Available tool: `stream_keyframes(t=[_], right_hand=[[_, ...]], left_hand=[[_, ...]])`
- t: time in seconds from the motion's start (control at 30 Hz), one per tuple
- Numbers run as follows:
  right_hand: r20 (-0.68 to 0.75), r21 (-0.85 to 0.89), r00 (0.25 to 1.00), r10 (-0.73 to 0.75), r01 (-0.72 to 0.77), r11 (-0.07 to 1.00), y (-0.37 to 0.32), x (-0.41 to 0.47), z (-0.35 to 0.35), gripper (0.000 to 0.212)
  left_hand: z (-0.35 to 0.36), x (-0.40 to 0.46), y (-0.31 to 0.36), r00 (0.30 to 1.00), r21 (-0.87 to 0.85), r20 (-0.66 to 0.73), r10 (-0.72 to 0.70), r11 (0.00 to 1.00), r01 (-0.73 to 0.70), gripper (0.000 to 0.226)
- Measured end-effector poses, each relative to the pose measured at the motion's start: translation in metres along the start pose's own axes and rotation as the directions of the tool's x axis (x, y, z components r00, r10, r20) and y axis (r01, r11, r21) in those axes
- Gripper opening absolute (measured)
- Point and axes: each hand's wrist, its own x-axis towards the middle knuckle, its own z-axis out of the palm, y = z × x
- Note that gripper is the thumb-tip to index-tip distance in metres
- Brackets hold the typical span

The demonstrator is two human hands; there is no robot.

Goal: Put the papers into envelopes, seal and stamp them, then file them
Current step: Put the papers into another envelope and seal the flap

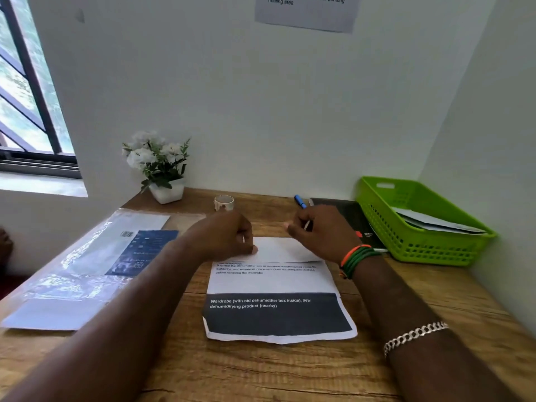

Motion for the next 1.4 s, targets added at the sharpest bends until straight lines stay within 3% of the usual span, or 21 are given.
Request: stream_keyframes(t=[0.1, 0.23, 0.43, 0.53, 0.67, 0.8, 0.87, 1.0, 1.3, 1.4], right_hand=[[0.126, -0.080, 0.991, 0.034, -0.024, 0.996, 0.002, 0.000, 0.009, 0.008], [0.241, -0.157, 0.968, 0.075, -0.038, 0.987, -0.001, -0.002, 0.020, 0.028], [0.269, -0.317, 0.959, 0.088, 0.003, 0.948, -0.009, -0.001, 0.028, 0.033], [0.247, -0.346, 0.964, 0.096, -0.005, 0.938, -0.011, -0.001, 0.030, 0.033], [0.202, -0.361, 0.971, 0.126, -0.046, 0.932, -0.014, -0.003, 0.031, 0.031], [0.208, -0.352, 0.967, 0.144, -0.063, 0.934, -0.015, -0.006, 0.033, 0.030], [0.200, -0.362, 0.969, 0.146, -0.066, 0.930, -0.017, -0.007, 0.033, 0.028], [0.192, -0.398, 0.969, 0.157, -0.069, 0.915, -0.022, -0.005, 0.034, 0.028], [0.007, -0.571, 0.928, 0.372, -0.301, 0.763, -0.006, -0.005, 0.012, 0.035], [-0.070, -0.566, 0.927, 0.369, -0.341, 0.750, -0.002, -0.005, 0.010, 0.036]], left_hand=[[0.002, 0.001, 0.000, 1.000, -0.006, 0.018, -0.007, 1.000, 0.007, 0.008], [0.010, 0.002, 0.010, 1.000, 0.003, 0.025, 0.011, 1.000, -0.011, 0.024], [0.035, 0.007, 0.036, 0.999, 0.208, 0.008, 0.051, 0.977, -0.051, 0.049], [0.032, 0.009, 0.036, 1.000, 0.204, -0.017, -0.003, 0.979, 0.007, 0.049], [0.016, 0.010, 0.021, 0.980, 0.154, -0.081, -0.183, 0.969, 0.193, 0.033], [0.008, 0.006, 0.018, 0.953, 0.263, -0.134, -0.273, 0.917, 0.300, 0.031], [0.013, 0.005, 0.024, 0.963, 0.267, -0.174, -0.203, 0.932, 0.245, 0.036], [0.029, 0.006, 0.035, 0.991, 0.153, -0.120, -0.060, 0.985, 0.078, 0.043], [0.022, 0.011, 0.016, 0.981, 0.023, -0.113, -0.158, 0.987, 0.162, 0.043], [0.022, 0.010, 0.010, 0.976, -0.018, -0.140, -0.169, 0.986, 0.168, 0.042]])
